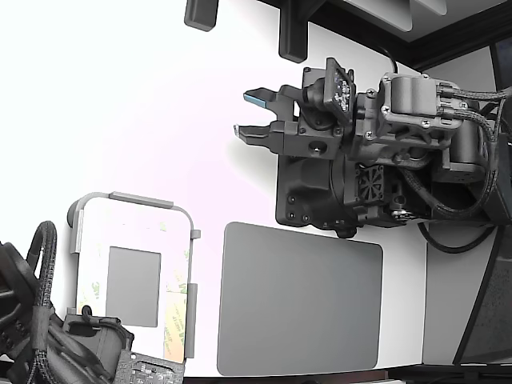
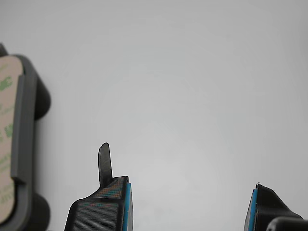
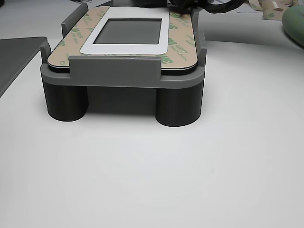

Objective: Peel off protective film from adhesive tape.

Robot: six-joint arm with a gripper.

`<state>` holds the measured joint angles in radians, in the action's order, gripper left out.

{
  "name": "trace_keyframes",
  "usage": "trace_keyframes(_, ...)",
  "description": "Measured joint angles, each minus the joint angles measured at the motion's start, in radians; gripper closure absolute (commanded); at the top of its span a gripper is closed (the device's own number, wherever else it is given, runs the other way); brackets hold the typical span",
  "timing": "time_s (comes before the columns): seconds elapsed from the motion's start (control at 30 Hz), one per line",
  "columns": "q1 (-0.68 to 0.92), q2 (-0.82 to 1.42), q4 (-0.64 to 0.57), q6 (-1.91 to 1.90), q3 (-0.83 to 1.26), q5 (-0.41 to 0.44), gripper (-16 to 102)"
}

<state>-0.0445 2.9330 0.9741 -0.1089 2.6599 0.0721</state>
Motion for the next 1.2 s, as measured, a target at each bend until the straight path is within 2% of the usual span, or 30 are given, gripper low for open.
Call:
trace_keyframes(0.07,0.000,0.000,0.006,0.011,0.008,-0.011,97)
trace_keyframes(0.17,0.000,0.000,0.044,0.087,0.038,-0.089,97)
trace_keyframes(0.27,0.000,0.000,0.009,0.241,0.038,-0.210,97)
trace_keyframes(0.37,0.000,-0.017,-0.043,0.469,0.038,-0.262,97)
trace_keyframes(0.53,0.000,-0.107,-0.178,0.997,0.038,-0.244,98)
trace_keyframes(0.67,0.025,-0.192,-0.287,1.371,0.038,-0.270,98)
trace_keyframes(0.83,0.130,-0.307,-0.400,1.680,0.038,-0.209,98)
trace_keyframes(1.0,0.179,-0.374,-0.499,1.879,0.038,-0.273,98)
trace_keyframes(1.1,0.270,-0.413,-0.534,1.925,0.035,-0.216,98)
trace_keyframes(1.2,0.371,-0.460,-0.534,1.930,0.000,-0.101,98)
